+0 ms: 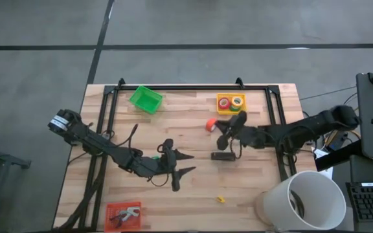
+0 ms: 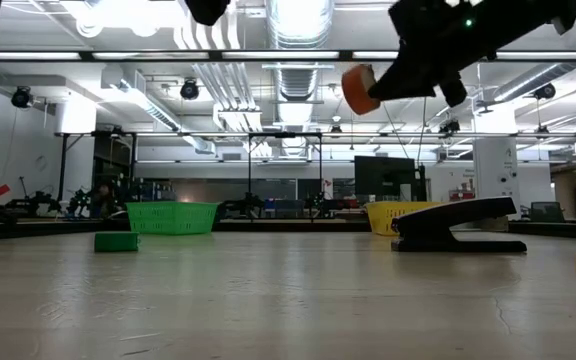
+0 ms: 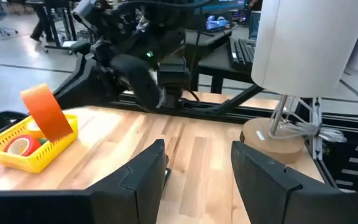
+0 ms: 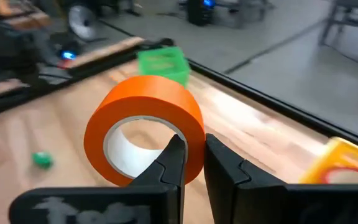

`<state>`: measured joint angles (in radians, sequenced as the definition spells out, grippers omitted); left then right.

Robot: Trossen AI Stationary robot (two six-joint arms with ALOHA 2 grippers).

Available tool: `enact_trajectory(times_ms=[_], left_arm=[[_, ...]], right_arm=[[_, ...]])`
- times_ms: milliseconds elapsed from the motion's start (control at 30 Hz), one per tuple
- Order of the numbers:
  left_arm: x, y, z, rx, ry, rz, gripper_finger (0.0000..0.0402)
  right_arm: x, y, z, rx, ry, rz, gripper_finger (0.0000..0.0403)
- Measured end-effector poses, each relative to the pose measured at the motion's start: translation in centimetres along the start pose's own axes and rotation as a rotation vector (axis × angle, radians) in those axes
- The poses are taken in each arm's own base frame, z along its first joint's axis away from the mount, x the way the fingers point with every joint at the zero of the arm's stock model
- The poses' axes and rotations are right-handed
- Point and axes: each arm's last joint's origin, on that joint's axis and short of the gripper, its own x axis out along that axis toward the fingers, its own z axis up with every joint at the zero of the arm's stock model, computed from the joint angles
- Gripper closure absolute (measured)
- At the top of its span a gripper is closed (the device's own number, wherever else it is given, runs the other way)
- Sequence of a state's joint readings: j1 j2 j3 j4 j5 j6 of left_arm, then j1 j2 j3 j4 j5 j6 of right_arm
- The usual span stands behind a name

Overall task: Pick and place Stapler, Stapler remover, tape
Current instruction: Put the orange tape into the yellow bin

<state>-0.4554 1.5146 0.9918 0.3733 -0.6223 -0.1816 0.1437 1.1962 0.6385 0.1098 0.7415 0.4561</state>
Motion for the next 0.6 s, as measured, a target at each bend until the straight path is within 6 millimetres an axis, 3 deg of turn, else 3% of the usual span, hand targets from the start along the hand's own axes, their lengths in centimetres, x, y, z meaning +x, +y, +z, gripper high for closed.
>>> enact_trajectory(times_ms=[367,600], left_arm=[[-0.1,0.3,-1.0,-0.009,0.025,0.005,0.0215],[-0.1,0.3,-1.0,-0.009,0.029,0.005,0.0216]], right_arm=[[3.1,-4.1,1.4,0.077,-0.005,-0.302,0.0363],[5.8,-6.7,0.3,0.107,0.036,-0.467,0.0358]])
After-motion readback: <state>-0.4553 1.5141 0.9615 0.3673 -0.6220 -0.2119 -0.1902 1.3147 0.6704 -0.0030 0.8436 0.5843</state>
